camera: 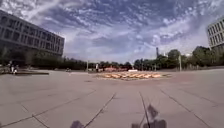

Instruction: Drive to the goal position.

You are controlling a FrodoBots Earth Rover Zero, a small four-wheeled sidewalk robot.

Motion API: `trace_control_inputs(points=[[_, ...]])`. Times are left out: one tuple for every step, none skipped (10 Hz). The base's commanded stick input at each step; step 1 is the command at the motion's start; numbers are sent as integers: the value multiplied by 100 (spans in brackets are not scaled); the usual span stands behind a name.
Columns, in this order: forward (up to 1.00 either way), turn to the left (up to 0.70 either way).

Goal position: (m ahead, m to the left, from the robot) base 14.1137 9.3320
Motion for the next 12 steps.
trace_control_inputs(points=[[70,0],[70,0],[70,0],[70,0],[70,0],[70,0],[70,0],[70,0],[70,0],[70,0],[70,0],[70,0]])
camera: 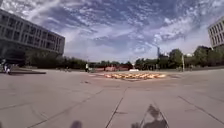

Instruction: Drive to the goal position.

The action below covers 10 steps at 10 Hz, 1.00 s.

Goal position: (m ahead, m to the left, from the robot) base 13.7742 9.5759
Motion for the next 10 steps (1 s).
trace_control_inputs(points=[[70,0],[70,0],[70,0],[70,0],[70,0],[70,0],[70,0],[70,0],[70,0],[70,0]])
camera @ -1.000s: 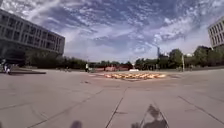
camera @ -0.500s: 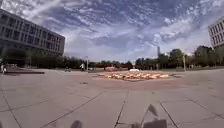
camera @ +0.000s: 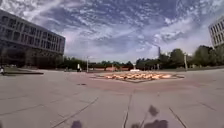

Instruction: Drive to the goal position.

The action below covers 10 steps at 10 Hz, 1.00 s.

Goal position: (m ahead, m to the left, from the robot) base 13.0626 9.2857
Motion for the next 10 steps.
trace_control_inputs(points=[[70,0],[70,0],[70,0],[70,0],[70,0],[70,0],[70,0],[70,0],[70,0],[70,0]])
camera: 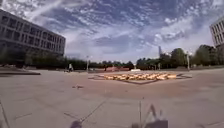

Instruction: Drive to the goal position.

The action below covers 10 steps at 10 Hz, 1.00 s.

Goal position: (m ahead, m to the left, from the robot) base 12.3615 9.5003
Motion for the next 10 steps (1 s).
trace_control_inputs(points=[[70,0],[70,0],[70,0],[70,0],[70,0],[70,0],[70,0],[70,7],[70,17],[70,28]])
